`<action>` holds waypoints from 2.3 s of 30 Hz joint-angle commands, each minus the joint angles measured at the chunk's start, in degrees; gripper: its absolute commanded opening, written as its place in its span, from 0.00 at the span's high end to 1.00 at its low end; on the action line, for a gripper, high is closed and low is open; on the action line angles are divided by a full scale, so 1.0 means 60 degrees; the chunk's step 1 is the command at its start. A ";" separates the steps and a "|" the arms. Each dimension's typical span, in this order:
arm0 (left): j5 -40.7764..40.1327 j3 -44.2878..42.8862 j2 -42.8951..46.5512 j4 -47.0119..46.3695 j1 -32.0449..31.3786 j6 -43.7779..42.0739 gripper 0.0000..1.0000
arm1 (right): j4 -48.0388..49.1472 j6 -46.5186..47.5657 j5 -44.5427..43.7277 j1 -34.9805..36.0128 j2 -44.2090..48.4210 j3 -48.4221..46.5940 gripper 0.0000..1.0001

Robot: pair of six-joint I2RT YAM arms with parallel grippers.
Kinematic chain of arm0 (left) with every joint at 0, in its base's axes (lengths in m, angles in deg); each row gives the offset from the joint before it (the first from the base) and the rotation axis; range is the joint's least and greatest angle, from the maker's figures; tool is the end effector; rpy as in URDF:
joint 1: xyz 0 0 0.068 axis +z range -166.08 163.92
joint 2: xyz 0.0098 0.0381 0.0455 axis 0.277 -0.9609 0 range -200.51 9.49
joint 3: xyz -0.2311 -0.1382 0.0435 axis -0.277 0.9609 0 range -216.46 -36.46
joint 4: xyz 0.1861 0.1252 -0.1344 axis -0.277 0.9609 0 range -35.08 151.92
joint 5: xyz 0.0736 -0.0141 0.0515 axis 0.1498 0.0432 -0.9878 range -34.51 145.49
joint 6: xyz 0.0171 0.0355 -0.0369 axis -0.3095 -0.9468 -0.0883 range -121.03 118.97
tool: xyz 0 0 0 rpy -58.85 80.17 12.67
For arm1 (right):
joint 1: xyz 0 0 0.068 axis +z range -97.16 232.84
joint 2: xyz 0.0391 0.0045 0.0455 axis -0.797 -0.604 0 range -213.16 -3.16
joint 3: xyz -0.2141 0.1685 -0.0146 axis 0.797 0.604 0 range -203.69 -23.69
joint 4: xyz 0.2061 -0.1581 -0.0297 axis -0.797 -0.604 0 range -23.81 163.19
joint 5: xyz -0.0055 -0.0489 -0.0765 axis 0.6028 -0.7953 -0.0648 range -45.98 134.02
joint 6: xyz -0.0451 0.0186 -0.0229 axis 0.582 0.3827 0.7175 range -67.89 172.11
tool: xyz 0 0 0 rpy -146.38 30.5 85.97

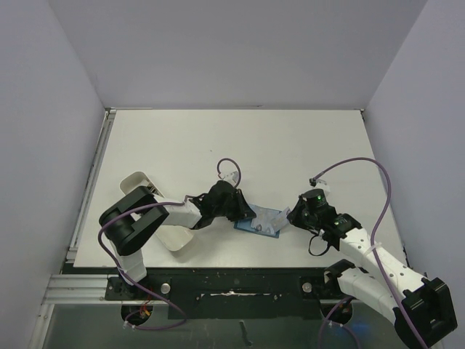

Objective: Put the credit cards into the card holder
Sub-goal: Insert the credit card into the card holder.

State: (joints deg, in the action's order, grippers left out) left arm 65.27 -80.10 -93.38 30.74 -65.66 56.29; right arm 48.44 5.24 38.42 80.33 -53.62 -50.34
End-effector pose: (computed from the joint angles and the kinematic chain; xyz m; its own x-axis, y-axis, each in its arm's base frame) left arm 0.2190 -0.2666 0.1282 -0.9084 -0.2126 -0.3600 0.1404 0.6558 -0.7417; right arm 0.1549 0.0765 0.1911 -0.7480 0.4295 -0.5060 0.2104 0.8765 0.4330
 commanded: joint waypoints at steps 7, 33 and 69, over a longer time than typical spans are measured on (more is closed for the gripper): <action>0.0385 -0.0220 -0.0419 0.0200 -0.0285 -0.0105 1.00 | -0.0026 0.0034 -0.0393 0.0150 -0.0073 -0.0171 1.00; -0.0447 -0.1213 -0.0071 0.1526 -0.0318 -0.0771 0.58 | -0.1934 -0.0032 -0.1135 0.0169 0.1332 -0.1151 1.00; -0.0987 -0.1431 -0.0462 0.0483 -0.0799 0.0127 0.61 | 0.0221 -0.0585 -0.1085 0.0899 0.0444 0.0264 1.00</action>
State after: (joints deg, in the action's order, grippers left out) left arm 60.36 -86.77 -95.22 37.84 -69.68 55.07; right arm 48.11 3.10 33.81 84.46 -50.30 -48.75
